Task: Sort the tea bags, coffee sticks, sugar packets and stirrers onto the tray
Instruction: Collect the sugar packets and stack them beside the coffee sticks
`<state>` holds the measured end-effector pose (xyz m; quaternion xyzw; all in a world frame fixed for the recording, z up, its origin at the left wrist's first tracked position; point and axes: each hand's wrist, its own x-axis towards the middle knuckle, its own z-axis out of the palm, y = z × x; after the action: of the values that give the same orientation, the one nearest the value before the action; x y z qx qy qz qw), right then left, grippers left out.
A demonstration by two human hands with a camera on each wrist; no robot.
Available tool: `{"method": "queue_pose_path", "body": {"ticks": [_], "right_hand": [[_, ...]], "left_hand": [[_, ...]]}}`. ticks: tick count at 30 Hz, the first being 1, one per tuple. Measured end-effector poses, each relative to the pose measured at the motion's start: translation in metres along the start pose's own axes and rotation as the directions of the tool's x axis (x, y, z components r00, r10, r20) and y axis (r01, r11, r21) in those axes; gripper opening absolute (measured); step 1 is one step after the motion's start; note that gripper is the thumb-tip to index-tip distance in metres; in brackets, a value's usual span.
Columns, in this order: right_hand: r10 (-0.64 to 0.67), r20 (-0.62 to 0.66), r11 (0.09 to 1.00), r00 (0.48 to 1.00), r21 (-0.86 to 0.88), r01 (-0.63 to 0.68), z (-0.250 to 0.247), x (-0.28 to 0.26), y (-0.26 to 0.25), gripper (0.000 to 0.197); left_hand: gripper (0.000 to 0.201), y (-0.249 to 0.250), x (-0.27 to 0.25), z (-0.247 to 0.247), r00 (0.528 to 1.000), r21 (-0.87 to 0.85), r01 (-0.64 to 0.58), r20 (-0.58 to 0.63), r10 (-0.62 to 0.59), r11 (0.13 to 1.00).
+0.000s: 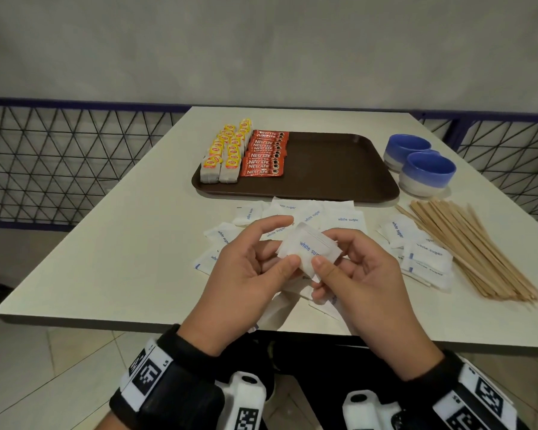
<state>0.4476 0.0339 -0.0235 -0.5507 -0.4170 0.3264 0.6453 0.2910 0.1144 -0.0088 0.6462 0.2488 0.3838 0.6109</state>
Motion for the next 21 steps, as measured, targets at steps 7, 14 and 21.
{"method": "queue_pose_path", "body": {"ticks": [7,14,21], "right_hand": [[0.006,-0.031,1.0,0.999,-0.018,-0.007,0.002,-0.001,-0.001,0.027],[-0.016,-0.076,1.0,0.997,-0.024,0.014,0.002,-0.003,-0.004,0.017],[-0.048,-0.07,0.995,0.996,-0.093,0.041,-0.017,-0.003,-0.036,0.019]], "left_hand": [[0.039,-0.002,0.0,0.0,1.0,-0.01,-0.008,0.0,0.008,1.0],[0.035,-0.003,-0.001,0.0,1.0,-0.005,-0.023,-0.02,0.023,1.0],[0.034,-0.002,-0.001,-0.004,0.999,-0.051,-0.027,-0.032,0.025,0.998]]}}
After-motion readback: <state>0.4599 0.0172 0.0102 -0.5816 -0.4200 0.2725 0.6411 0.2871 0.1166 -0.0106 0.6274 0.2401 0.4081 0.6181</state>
